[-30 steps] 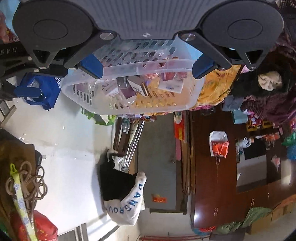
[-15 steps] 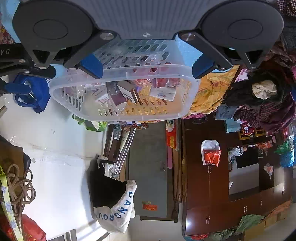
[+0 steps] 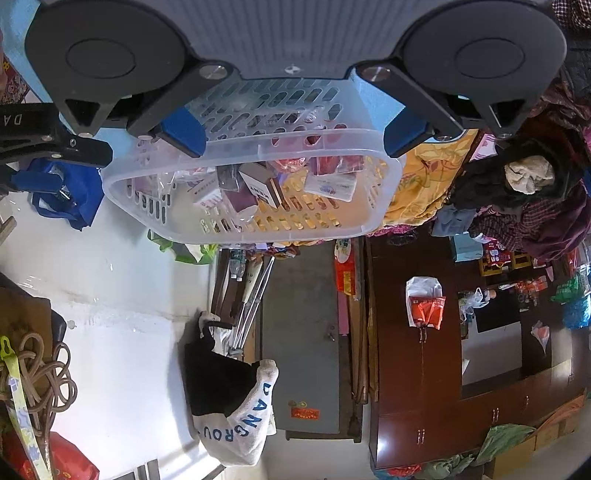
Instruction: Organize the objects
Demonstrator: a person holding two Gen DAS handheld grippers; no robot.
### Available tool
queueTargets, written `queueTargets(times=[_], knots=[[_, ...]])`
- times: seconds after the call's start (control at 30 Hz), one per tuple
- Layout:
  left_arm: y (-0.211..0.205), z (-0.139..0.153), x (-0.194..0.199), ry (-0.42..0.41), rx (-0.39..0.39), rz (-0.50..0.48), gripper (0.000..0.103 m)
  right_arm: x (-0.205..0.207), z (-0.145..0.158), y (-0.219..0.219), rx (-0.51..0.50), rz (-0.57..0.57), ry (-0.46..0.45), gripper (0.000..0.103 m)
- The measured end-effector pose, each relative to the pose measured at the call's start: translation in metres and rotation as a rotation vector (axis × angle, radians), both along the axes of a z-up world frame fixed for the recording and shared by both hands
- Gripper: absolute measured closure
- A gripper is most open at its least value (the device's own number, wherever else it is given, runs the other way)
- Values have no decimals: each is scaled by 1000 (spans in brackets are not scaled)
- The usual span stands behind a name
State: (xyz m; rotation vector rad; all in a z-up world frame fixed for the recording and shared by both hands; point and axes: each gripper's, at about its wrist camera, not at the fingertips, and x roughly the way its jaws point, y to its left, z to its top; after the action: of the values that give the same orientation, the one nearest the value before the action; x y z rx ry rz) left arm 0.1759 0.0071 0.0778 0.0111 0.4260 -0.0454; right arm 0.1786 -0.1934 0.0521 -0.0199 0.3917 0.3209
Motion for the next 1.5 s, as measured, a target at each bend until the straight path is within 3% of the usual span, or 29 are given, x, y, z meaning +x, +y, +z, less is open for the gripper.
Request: queueTargets(times=[1.5], knots=[[-7, -3, -1, 1, 18, -8, 0, 2, -4, -4, 16, -15, 18, 0]])
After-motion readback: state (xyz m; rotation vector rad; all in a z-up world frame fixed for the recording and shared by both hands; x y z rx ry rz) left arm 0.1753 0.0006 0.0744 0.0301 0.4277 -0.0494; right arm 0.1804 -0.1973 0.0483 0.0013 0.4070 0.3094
